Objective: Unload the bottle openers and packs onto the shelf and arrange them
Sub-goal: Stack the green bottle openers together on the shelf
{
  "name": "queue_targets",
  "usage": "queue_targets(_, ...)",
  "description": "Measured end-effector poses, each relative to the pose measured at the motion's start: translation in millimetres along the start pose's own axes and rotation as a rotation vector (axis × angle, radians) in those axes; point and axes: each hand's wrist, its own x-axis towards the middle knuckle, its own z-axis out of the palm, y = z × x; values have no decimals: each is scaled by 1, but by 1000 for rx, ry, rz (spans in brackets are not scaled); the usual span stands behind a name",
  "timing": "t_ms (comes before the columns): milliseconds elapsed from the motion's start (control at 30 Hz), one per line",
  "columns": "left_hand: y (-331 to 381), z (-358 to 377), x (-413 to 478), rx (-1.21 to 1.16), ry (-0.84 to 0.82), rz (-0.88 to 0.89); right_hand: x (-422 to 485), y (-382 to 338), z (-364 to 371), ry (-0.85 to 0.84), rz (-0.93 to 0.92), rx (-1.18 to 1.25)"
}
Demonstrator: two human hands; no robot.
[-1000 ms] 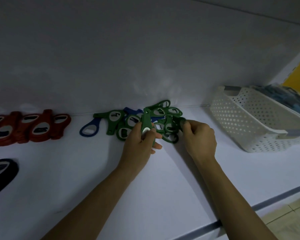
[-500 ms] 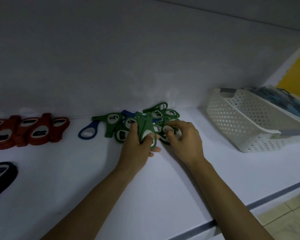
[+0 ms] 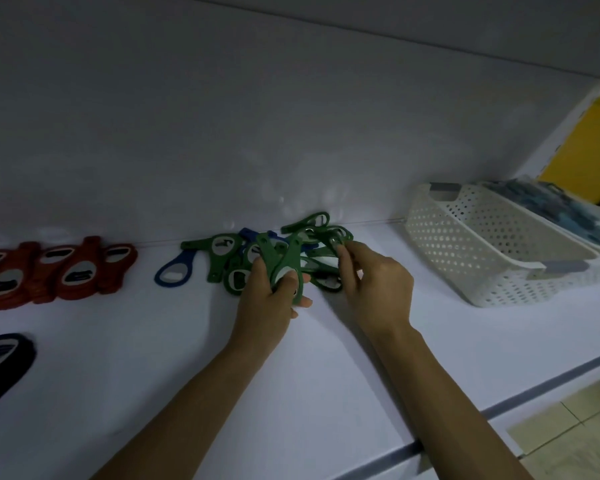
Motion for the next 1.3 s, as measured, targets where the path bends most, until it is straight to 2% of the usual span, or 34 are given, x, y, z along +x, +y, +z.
queue_targets(67, 1, 1, 0, -35, 18, -9, -2, -7, -1, 15, -194, 139)
queue_targets(133, 5, 1, -1, -115, 48, -42, -5, -17, 1, -71, -361, 252)
queue_targets(233, 4, -3, 1, -122, 45, -57, -8, -27, 7, -179, -454, 334)
queue_targets(300, -1, -4, 4, -115, 58, -60, -10, -26, 9, -216, -377, 452)
queue_targets(400, -2, 0, 7, -134, 60, -30, -8, -21, 7, -193, -56, 617)
queue_targets(467, -2, 1, 7, -180, 73, -25, -5, -14, 5, -186, 150, 501)
queue_targets(533, -1, 1, 8, -197, 68, -25, -3, -4, 5, -248, 266, 286)
queue_targets(633, -5, 1, 7, -105, 80, 23, -4, 7, 7, -434, 250, 10)
queue_targets(700, -6, 1, 7, -75, 70, 44, -4, 7, 10, -523, 204, -76)
queue_targets(867, -2, 0, 4, -97, 59, 49, -5, 5, 12, -521, 120, -127)
queue_targets(933, 1, 0, 2, -128, 59, 24, -4, 4, 11, -516, 130, -111)
queue_targets(1167, 3, -3, 3, -189, 97, -44, -2, 5, 8, -471, 374, 123)
queue_targets(1300, 5, -3, 3, -211, 96, -56, 1, 10, 10, -513, 478, 206)
